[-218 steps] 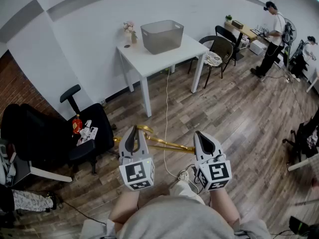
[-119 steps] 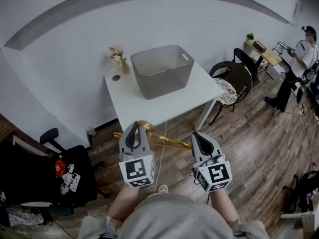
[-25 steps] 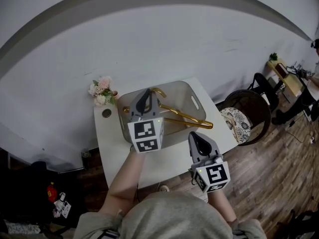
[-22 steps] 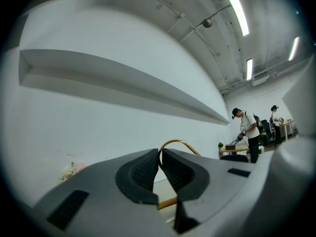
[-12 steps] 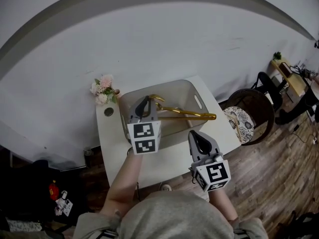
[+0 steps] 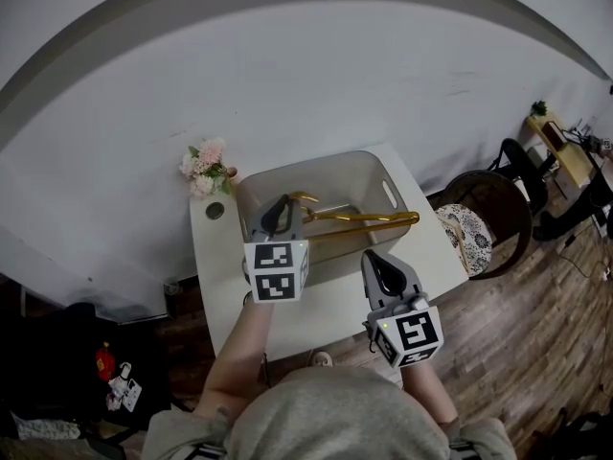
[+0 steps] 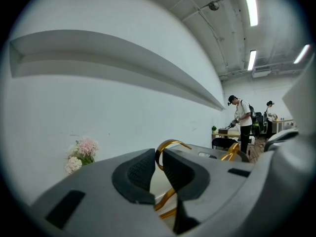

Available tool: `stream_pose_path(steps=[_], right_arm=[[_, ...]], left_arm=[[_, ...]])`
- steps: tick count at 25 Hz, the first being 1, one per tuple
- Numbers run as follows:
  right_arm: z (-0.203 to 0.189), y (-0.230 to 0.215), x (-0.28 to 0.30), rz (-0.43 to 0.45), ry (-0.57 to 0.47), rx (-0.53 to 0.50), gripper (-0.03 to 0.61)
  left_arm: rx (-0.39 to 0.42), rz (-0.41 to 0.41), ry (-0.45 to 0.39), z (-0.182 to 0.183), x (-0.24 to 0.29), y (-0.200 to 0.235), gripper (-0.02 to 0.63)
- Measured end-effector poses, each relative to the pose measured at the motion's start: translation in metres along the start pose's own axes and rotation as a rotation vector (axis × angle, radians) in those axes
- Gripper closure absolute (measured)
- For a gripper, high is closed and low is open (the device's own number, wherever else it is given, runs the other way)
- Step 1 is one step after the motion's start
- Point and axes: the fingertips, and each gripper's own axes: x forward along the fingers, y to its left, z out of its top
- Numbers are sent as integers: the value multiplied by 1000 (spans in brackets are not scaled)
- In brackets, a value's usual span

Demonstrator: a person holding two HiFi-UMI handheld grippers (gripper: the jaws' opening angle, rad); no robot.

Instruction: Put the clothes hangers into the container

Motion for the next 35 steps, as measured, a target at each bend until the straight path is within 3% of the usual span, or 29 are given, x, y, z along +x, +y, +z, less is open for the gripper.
stream_pose_path(steps=[16,27,35], right_arm=[[-7,18,-13,4,17,13,575],[-7,43,-41,-6,15,26,575],[-7,64,-65,-22,4,21,575]], left_arm=[[-7,-62,90,-23,-30,-5,426],[26,-72,116,-41,-66,-14,382],[10,-57,73,-35,-101,-12,382]])
